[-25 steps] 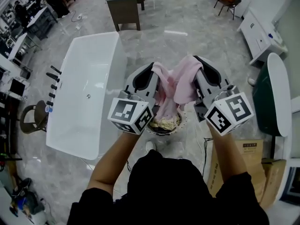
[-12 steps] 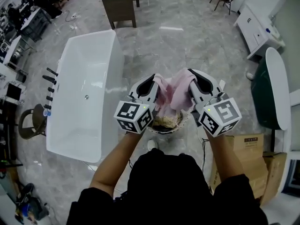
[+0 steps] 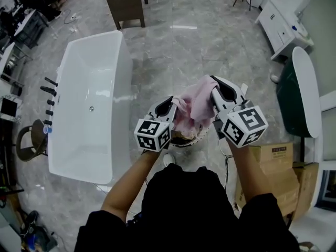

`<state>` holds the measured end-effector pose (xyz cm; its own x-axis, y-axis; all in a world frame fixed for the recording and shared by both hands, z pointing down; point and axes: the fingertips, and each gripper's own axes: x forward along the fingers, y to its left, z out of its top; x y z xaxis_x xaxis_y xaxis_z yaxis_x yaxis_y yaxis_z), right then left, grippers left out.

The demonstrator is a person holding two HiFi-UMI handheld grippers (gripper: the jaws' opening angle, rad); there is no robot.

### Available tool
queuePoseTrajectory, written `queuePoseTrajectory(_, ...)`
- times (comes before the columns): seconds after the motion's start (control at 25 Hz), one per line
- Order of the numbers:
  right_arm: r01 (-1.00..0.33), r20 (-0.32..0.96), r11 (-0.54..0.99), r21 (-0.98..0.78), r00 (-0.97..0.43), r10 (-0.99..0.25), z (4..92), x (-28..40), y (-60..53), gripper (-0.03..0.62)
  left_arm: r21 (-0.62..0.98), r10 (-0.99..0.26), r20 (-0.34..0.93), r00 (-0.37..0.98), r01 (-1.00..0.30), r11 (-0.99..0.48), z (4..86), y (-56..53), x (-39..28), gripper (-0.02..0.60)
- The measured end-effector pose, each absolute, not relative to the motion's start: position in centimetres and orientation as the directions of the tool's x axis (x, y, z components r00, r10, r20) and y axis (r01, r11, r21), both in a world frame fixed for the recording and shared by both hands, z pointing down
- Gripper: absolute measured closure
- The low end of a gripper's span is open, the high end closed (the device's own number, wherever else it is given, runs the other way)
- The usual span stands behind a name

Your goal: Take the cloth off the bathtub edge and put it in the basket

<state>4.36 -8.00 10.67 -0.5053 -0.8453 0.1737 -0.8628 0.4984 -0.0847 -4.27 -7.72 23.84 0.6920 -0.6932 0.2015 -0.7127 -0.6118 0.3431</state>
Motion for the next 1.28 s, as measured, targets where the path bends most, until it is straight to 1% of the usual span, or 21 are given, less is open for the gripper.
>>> queuePoseTrajectory(0.2,-0.864,0.171,0.500,-0.049,-0.501,-0.848,9.8,3.4,-9.0,0.553,0.343,-0.693,0.212,0.689,-0.717,-0.607,24.8,-8.2,-4.7,0.543)
queuePoseTrajectory(0.4,-0.880,0.213,0.471,-0.060,-0.472,-0.855,11.4,3.6,-9.4,0.553,0.340,-0.668,0.301,0.680,-0.731,-0.592,28.5,-7.5,-4.7,0.541)
queuePoseTrajectory(0.6,-0.873,0.239,0.484,-0.065,-0.485,-0.841,12.7,3.3,-10.0,0.553,0.346,-0.657,0.366,0.659,-0.752,-0.562,32.0,-7.0,-5.0,0.522)
queuePoseTrajectory(0.76,-0.859,0.266,0.503,-0.096,-0.509,-0.819,15.0,3.6,-9.9,0.553,0.353,-0.655,0.407,0.636,-0.772,-0.529,34.2,-6.4,-5.0,0.515)
queuePoseTrajectory(0.92,-0.838,0.286,0.527,-0.140,-0.544,-0.789,17.5,3.3,-10.0,0.553,0.319,-0.669,0.444,0.596,-0.803,-0.504,35.8,-5.8,-4.9,0.515)
queuePoseTrajectory(1.04,-0.822,0.311,0.542,-0.172,-0.568,-0.762,19.7,3.2,-10.3,0.553,0.328,-0.671,0.481,0.564,-0.826,-0.458,37.6,-5.6,-4.4,0.515)
queuePoseTrajectory(1.16,-0.811,0.329,0.553,-0.193,-0.584,-0.742,22.0,4.0,-11.2,0.553,0.337,-0.651,0.524,0.549,-0.835,-0.434,40.1,-5.6,-3.4,0.514)
queuePoseTrajectory(1.28,-0.804,0.351,0.549,-0.229,-0.595,-0.723,25.0,5.2,-12.6,0.553,0.334,-0.618,0.564,0.548,-0.836,-0.435,42.6,-5.8,-2.0,0.494)
